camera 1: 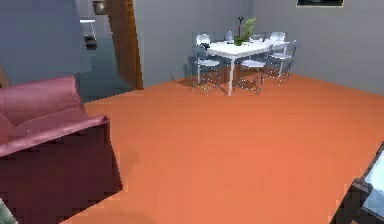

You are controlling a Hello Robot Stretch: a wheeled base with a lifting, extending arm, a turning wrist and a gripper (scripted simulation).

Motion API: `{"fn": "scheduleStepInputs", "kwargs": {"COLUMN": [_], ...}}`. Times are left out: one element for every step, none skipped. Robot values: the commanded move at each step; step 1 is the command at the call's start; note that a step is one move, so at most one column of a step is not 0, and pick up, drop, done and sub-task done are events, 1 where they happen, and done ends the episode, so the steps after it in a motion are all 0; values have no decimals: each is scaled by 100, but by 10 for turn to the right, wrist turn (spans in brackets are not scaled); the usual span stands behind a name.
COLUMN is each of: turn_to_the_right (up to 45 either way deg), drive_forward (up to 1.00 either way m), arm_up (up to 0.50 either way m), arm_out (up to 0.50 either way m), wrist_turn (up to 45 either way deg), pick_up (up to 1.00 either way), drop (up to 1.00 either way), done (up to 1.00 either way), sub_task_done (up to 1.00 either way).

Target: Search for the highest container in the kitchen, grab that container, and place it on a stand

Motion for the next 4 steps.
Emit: {"fn": "scheduleStepInputs", "kwargs": {"turn_to_the_right": [0, 0, -270, 0], "drive_forward": [100, 20, 0, 100], "arm_up": [0, 0, 0, 0], "arm_out": [0, 0, 0, 0], "wrist_turn": [0, 0, 0, 0], "pick_up": [0, 0, 0, 0], "drop": [0, 0, 0, 0], "done": [0, 0, 0, 0], "sub_task_done": [0, 0, 0, 0]}}
